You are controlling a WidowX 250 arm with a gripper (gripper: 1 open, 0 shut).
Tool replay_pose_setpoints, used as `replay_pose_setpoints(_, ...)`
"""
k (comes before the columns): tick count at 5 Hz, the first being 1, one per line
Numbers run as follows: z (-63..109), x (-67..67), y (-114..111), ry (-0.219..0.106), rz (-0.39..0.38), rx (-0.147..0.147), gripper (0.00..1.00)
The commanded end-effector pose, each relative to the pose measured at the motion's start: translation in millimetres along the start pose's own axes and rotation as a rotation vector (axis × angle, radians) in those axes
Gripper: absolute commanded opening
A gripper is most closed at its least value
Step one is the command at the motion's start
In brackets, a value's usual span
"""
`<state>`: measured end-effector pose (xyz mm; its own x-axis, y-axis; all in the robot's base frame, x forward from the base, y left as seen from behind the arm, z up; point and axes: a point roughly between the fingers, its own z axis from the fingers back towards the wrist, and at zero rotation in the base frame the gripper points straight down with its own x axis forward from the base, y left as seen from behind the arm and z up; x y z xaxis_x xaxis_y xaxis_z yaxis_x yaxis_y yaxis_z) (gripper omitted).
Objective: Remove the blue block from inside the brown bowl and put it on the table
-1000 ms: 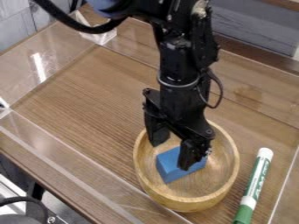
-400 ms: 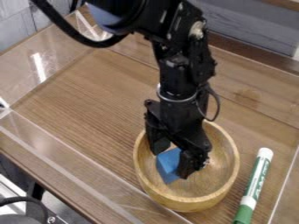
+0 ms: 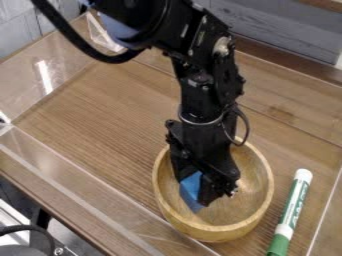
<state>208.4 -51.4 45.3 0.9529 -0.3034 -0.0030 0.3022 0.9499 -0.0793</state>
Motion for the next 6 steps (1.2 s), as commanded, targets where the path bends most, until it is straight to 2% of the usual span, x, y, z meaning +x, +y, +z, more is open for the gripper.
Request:
replay_pose_setpoints(1,11.6,4.6,2,-0.032,0.004,0.007,0.00)
replay_pose_setpoints(4,32.7,0.9,5,-0.038,0.009,0.024,0.00)
replay_pose_setpoints(6,58.6,-2.4,13,-0.057,0.007,0.056,0.00)
